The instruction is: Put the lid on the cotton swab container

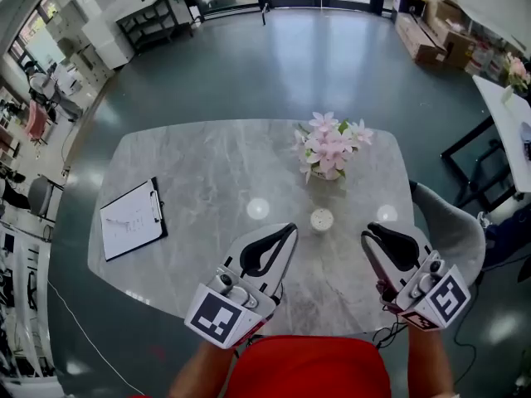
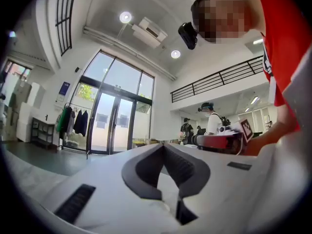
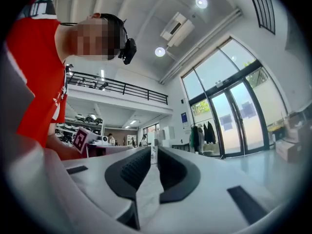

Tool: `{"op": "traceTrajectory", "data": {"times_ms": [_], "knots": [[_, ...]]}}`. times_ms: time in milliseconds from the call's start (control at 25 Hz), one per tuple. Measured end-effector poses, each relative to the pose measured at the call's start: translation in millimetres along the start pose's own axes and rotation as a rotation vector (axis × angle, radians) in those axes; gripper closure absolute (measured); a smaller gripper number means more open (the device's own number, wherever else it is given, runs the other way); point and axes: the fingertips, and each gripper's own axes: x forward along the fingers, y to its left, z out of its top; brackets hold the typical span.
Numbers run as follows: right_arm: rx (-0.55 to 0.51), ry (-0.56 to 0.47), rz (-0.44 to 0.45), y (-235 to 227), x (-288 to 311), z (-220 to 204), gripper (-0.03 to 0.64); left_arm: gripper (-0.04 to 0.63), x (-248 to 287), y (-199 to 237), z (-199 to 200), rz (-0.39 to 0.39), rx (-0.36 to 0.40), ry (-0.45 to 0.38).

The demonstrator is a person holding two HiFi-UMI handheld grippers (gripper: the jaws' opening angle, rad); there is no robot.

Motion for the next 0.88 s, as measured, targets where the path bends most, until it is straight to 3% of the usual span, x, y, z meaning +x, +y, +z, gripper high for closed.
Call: {"op": "traceTrajectory", "data": {"times_ms": [120,360,680,880], "knots": [[-0.02,-0.021,-0.031,6,-10,7,0.604,0.588,-9,-14,14,-0.006,0.04,-0.018],[-0.054,-0.018,-0.04,24,-22,8,0.609,0.588,-12,-48,23,-0.057,0.146,-0.022],[-0.073,-0.015,-0.029,41,-31,7,0.611,0.588,-7,-62,14,-0.087,0.126,0.008],[-0.107,0.01,0.023,48,-31,6,0.611,0.588,-5,-61,13,-0.084,0.123,0.017]]}}
